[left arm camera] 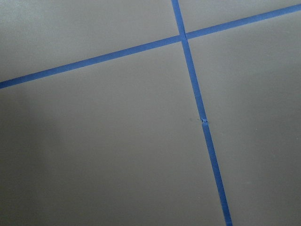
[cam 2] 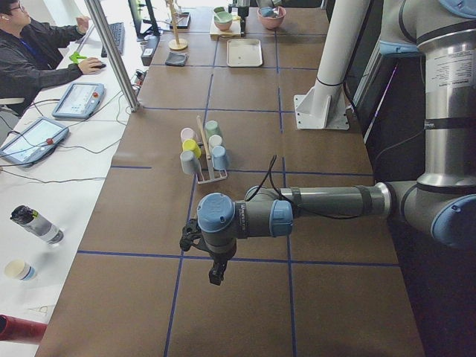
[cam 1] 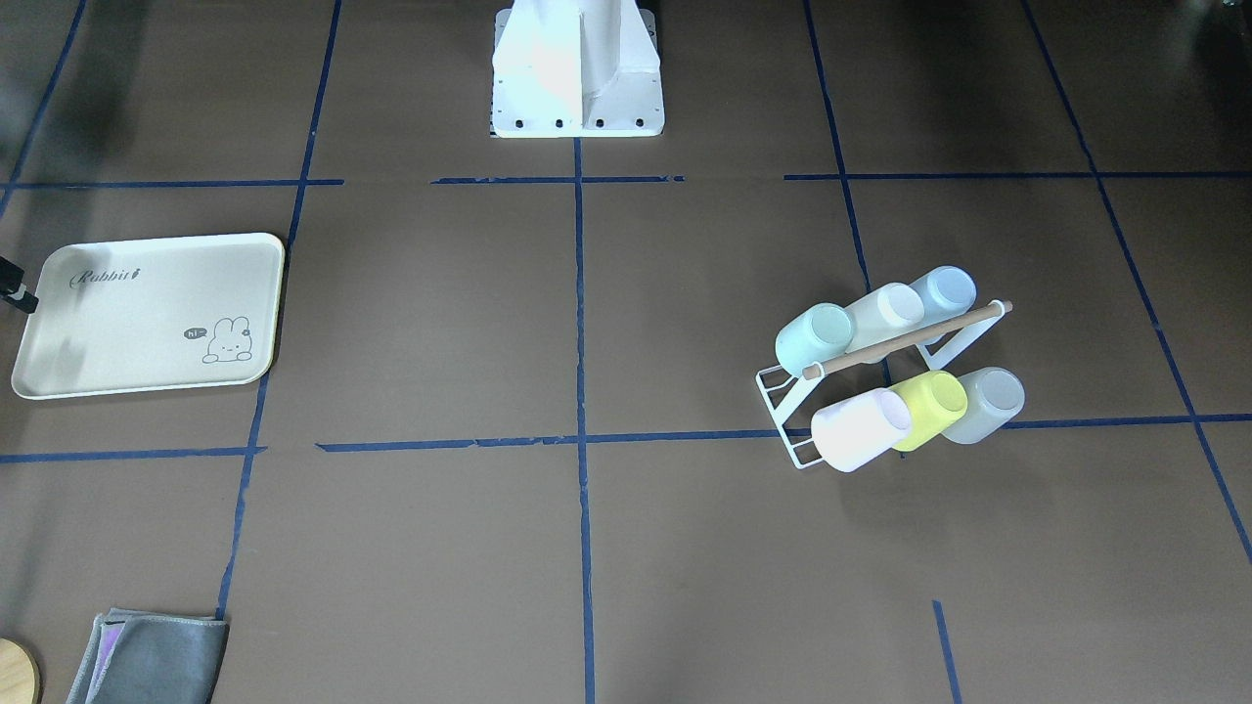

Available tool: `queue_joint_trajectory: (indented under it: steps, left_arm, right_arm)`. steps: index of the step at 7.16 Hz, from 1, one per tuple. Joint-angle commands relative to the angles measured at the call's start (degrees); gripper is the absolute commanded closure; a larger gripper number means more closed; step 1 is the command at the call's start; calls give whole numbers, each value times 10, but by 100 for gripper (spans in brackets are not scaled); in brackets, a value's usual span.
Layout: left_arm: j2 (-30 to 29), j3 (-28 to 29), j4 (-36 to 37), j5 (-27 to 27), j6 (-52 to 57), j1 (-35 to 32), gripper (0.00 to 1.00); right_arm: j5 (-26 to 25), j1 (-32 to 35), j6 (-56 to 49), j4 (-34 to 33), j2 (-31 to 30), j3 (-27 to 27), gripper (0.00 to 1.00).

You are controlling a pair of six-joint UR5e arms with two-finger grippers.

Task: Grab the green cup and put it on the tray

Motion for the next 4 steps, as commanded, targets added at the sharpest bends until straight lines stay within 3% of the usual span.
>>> queue_joint_trajectory:
  steps: [1,4]
  left_arm:
    - [0,2,0,0,1,0,0]
    - [0,4,0,0,1,0,0]
  right_arm:
    - [-1,-14,0,1,6,-10,34]
    - [-5,-20,-5,1,4,-16,49]
